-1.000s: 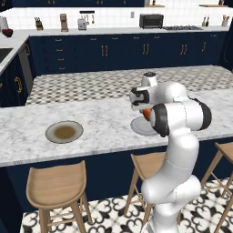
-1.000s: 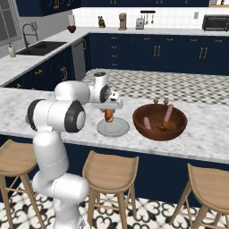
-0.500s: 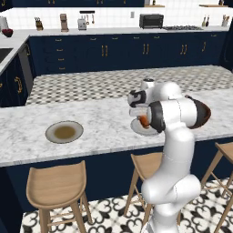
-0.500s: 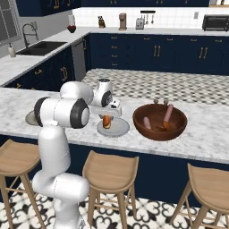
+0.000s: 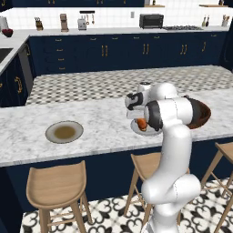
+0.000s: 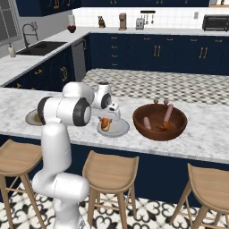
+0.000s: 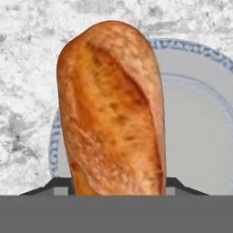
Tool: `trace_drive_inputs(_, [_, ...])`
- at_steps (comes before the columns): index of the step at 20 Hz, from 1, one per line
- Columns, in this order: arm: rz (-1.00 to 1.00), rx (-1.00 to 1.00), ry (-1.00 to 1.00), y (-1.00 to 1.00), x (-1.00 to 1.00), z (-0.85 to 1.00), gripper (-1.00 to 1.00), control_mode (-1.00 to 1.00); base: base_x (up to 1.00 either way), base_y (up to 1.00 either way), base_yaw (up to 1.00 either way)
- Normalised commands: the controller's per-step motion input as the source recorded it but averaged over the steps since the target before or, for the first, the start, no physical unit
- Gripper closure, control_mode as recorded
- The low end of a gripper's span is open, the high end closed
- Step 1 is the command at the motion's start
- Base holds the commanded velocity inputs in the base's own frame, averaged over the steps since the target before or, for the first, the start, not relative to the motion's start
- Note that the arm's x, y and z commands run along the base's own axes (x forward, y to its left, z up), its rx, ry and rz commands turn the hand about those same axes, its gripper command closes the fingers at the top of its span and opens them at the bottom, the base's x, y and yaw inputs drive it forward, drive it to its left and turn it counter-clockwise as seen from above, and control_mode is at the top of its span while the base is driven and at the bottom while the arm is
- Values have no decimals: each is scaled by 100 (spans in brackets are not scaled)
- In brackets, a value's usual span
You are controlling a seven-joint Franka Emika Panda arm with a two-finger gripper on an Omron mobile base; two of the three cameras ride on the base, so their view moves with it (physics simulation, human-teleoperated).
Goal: Place one bun and one sausage from the bowl on each plate.
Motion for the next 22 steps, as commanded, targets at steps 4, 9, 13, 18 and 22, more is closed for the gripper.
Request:
trace_drive_inputs(4, [-7,0,0,0,24,-39,100,-100,0,0,0])
trace_drive_inputs(9, [-4,0,0,0,3,-20,-100,-100,0,0,0])
trace_drive_inputs(13, [-3,-2,-1,-3,-35,0,-100,-100,0,0,0])
trace_drive_inputs(18, [-3,-8,-6,-3,-29,18,-100,-100,0,0,0])
trace_drive_inputs(22, [-3,-9,-13,-3,-26,73,-100,-100,0,0,0])
